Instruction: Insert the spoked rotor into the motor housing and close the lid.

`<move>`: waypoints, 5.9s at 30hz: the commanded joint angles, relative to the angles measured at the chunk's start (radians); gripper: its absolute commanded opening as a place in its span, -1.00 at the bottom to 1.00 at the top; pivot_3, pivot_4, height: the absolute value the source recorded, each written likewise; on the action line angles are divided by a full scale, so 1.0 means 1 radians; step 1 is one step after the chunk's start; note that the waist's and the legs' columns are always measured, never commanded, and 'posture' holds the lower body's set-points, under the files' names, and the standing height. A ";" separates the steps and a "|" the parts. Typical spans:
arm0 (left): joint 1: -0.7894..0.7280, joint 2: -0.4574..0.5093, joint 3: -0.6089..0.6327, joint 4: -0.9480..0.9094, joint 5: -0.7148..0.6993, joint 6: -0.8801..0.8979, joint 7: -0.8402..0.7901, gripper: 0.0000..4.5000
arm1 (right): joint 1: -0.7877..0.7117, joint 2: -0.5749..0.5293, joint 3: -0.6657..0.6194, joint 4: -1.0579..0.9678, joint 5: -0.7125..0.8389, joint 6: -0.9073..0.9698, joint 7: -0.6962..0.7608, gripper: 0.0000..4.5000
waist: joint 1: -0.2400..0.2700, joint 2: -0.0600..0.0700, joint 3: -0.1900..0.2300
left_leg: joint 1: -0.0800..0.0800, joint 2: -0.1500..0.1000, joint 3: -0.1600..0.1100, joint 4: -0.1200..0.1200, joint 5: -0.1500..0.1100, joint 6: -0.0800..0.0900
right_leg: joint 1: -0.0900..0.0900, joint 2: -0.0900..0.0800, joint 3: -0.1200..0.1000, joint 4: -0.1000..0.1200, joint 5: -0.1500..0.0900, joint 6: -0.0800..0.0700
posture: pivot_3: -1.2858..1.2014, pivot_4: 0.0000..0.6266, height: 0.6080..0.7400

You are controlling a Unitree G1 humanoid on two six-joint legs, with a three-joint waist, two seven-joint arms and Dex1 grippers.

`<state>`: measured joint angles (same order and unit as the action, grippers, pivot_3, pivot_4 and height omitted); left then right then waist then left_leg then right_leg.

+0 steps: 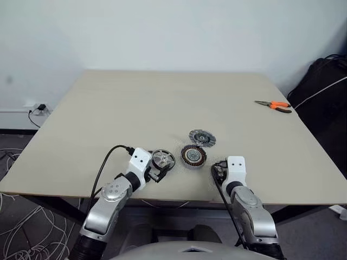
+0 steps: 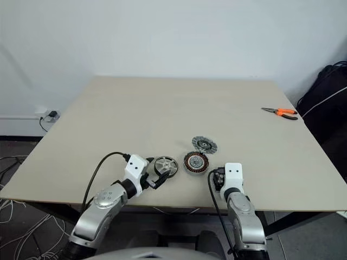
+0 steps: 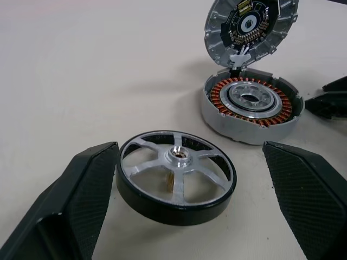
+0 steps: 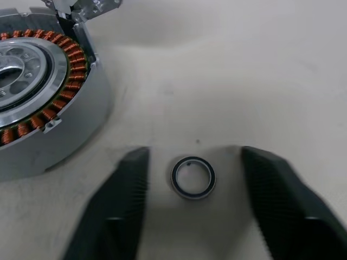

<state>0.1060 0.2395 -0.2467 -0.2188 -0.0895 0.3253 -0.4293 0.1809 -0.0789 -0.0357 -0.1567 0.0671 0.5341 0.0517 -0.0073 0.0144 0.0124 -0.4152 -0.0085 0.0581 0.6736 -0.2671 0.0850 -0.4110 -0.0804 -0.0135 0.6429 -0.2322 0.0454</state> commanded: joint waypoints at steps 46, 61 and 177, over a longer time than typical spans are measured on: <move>-0.008 -0.026 -0.004 -0.019 0.003 -0.025 0.036 1.00 | -0.253 0.005 0.203 0.000 -0.033 0.082 0.069 -0.70 | -0.004 0.001 0.001 | 0.000 0.000 0.000 -0.001 0.000 0.000 | -0.001 0.000 0.001 0.000 0.000 -0.001 | 0.03 -1.00 1.00; -0.017 -0.025 0.000 -0.014 0.004 -0.031 0.039 1.00 | -0.261 0.018 0.198 0.039 -0.033 0.074 0.077 -0.70 | -0.004 0.001 0.001 | 0.000 0.000 0.000 -0.001 0.000 0.000 | -0.002 0.000 0.001 0.000 0.000 -0.001 | 0.03 -1.00 1.00; -0.014 -0.039 -0.001 -0.003 0.003 -0.030 0.038 1.00 | -0.288 0.024 0.235 0.039 -0.071 0.117 0.067 -0.99 | -0.004 0.001 0.000 | 0.000 -0.001 0.000 -0.001 0.000 -0.001 | -0.002 0.001 0.001 0.001 0.000 -0.001 | 0.03 -1.00 1.00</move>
<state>0.1019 0.2039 -0.2502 -0.1999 -0.0887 0.3171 -0.3935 -0.0872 -0.0631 0.2057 -0.1065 0.0013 0.6625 0.1243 -0.0113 0.0154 0.0127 -0.4151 -0.0091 0.0583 0.6730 -0.2667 0.0842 -0.4126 -0.0799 -0.0128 0.6438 -0.2319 0.0447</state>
